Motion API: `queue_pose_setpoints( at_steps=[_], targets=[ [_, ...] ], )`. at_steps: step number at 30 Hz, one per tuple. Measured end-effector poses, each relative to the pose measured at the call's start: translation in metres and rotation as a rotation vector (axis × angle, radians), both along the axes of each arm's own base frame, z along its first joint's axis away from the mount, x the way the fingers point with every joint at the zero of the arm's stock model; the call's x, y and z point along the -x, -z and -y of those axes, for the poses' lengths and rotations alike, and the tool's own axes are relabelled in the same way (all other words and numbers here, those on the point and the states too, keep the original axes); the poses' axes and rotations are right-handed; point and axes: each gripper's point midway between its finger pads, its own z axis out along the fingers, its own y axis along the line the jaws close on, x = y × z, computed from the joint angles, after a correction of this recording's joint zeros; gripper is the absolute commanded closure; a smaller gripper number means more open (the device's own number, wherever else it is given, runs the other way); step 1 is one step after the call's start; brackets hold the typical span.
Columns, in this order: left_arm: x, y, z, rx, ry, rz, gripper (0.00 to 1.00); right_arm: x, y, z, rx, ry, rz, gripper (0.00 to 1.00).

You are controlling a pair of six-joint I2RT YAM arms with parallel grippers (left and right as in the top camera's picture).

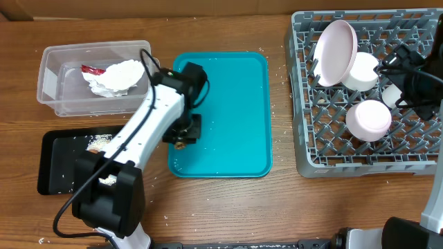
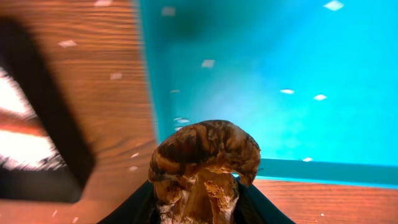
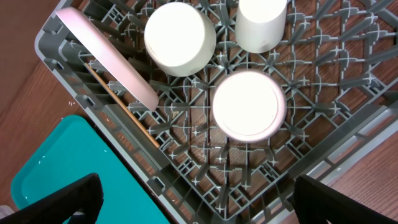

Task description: Sort waste into correct bins and load items into the dishwasher

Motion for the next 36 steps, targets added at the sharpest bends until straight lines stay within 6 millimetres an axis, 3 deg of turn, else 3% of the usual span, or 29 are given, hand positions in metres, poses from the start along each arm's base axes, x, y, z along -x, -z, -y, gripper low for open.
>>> queue_pose_setpoints(
  at_steps=[6, 12, 22, 30, 36],
  targets=[
    [-0.005, -0.008, -0.045, -0.074, -0.177, -0.002, 0.61, 0.000, 0.000, 0.000, 0.000, 0.000, 0.000, 0.00],
    [-0.006, -0.010, -0.105, -0.105, -0.404, -0.016, 0.60, 0.000, 0.000, 0.000, 0.000, 0.000, 0.000, 0.00],
    [0.005, -0.009, -0.186, -0.109, -0.701, -0.022, 0.59, 0.000, 0.000, 0.000, 0.000, 0.000, 0.000, 0.00],
    [0.011, -0.008, -0.223, -0.095, -0.873, 0.007, 0.56, 0.000, 0.000, 0.000, 0.000, 0.000, 0.000, 0.00],
    [0.012, -0.007, -0.224, -0.073, -0.900, 0.004, 0.47, 0.000, 0.000, 0.000, 0.000, 0.000, 0.000, 0.00]
  ],
)
